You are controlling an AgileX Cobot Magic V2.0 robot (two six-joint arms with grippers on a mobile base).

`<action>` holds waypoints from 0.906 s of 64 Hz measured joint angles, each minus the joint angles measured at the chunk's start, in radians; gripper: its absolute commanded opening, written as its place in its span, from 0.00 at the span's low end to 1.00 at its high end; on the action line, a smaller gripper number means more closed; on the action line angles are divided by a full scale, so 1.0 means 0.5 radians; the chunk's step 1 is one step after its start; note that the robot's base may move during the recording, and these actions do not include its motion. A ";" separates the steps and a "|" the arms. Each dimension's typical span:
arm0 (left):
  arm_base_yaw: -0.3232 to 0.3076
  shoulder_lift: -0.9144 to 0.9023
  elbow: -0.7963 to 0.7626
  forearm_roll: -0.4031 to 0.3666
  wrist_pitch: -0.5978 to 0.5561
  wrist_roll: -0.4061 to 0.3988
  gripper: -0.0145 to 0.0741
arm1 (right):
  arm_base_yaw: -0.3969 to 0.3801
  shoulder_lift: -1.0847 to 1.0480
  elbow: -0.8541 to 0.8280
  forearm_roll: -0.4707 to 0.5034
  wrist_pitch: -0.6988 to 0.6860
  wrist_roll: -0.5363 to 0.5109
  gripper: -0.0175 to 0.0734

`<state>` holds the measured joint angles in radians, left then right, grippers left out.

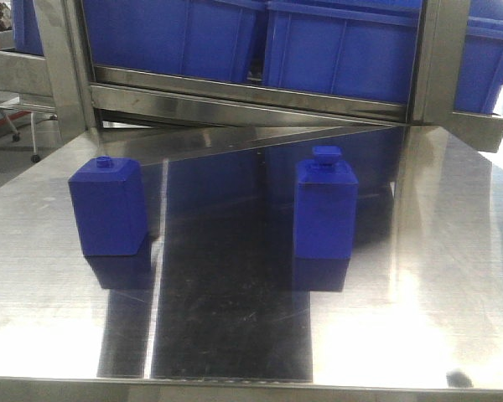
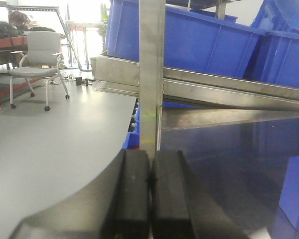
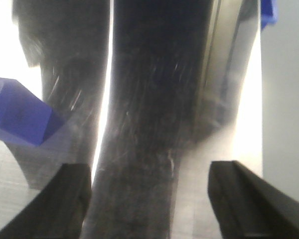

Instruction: Pick and sort blue part to right shelf

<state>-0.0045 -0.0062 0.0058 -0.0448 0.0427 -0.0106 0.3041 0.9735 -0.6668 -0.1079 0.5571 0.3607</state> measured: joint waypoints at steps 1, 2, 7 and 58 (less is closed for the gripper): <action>0.000 0.000 0.000 0.000 0.000 0.000 0.32 | 0.011 0.024 -0.026 0.000 0.030 0.030 0.87; 0.000 0.000 0.000 0.000 0.000 0.000 0.32 | 0.024 0.048 -0.053 0.000 0.059 0.050 0.87; 0.000 0.000 0.000 0.000 0.000 0.000 0.32 | 0.102 0.175 -0.207 0.000 0.224 0.147 0.87; 0.000 0.000 0.000 0.000 0.000 0.000 0.32 | 0.572 1.537 -1.742 0.075 1.195 0.517 0.87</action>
<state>-0.0045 -0.0062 0.0058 -0.0448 0.0427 -0.0106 0.5900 1.7419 -1.5380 -0.0702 1.1546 0.6194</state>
